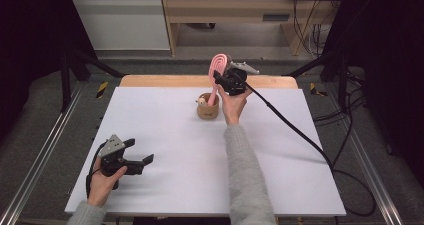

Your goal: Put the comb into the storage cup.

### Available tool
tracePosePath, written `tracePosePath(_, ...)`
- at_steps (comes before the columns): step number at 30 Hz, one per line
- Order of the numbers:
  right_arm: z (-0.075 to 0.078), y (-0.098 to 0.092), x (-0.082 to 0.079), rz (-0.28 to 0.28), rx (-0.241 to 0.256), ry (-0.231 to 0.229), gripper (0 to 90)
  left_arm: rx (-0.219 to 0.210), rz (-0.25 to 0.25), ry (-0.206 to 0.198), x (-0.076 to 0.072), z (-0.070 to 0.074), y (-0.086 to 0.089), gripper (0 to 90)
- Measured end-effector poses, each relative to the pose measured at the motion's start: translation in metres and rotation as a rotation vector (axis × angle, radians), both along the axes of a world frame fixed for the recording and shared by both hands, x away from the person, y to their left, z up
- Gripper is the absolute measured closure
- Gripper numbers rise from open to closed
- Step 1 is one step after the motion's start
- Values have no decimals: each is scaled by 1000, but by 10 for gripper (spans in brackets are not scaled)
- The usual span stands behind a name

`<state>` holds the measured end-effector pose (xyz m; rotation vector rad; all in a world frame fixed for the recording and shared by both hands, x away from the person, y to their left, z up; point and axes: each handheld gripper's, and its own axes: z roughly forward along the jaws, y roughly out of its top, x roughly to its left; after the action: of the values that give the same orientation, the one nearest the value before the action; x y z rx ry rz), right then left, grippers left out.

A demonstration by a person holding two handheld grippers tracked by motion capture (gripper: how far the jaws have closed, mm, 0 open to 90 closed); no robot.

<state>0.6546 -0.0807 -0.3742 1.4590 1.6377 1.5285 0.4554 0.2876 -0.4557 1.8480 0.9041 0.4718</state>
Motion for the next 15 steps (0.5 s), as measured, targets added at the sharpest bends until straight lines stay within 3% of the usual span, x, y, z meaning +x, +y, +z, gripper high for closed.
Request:
tracePosePath(7, -3, -3, -2, -4, 10, 2, 633, 2, 0, 4, 0, -1, -1, 21)
tracePosePath(15, -12, 1, -1, -3, -18, 11, 633, 3, 1, 1, 0, 0, 0, 21)
